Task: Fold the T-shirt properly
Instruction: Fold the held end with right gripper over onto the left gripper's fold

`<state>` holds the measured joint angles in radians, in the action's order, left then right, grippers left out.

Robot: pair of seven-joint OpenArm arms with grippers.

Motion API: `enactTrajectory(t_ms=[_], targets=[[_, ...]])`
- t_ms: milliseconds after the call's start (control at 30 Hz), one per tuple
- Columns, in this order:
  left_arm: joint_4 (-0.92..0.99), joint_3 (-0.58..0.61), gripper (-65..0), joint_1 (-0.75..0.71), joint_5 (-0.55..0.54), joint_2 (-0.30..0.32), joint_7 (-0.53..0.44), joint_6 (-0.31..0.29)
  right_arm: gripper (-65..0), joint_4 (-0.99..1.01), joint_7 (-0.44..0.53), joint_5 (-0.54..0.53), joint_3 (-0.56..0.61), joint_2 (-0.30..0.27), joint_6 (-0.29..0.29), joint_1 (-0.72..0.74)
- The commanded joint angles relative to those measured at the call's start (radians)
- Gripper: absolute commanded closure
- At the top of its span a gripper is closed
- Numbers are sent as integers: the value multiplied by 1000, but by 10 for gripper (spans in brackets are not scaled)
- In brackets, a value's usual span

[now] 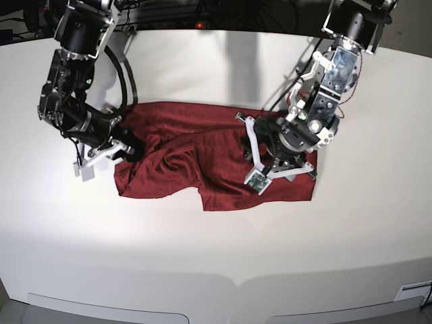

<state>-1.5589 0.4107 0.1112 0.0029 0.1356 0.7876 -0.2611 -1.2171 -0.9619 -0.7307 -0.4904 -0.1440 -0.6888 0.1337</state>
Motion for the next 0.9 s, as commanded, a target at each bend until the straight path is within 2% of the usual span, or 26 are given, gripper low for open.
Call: enactTrajectory(t_ms=[0, 133, 267, 400, 500, 567, 700, 767, 867], targets=[[-18, -4, -290, 16, -3, -2, -18, 7, 0, -15, -3, -49, 0, -1, -9, 39], [-18, -4, -290, 19, -2, -2, -10, 7, 0, -15, -113, -129, 2, 54, -9, 106], [-27, -4, -290, 37, 23, -2, 32, 10, 0, -15, -139, -166, 24, 119, -9, 157], [-87, -4, -290, 41, 175, 8, 92, 126, 0, -15, -137, -170, 129, 155, -9, 185], [-149, -4, -290, 41, 234, 43, 108, 163, 0, -16, -123, -171, 231, 169, -9, 199], [-185, -4, -290, 41, 244, 77, 126, 173, 0, -16, -107, -171, 291, 179, -9, 206], [-236, -4, -290, 42, 244, 164, 184, 236, 0, -16, -106, -166, 377, 230, -9, 216], [-253, -4, -290, 41, 243, 204, 251, 267, 0, -16, -104, -136, 409, 264, -9, 215], [-257, -4, -290, 32, 240, 245, 366, 303, 0, -16, -77, -29, 451, 301, -9, 214]])
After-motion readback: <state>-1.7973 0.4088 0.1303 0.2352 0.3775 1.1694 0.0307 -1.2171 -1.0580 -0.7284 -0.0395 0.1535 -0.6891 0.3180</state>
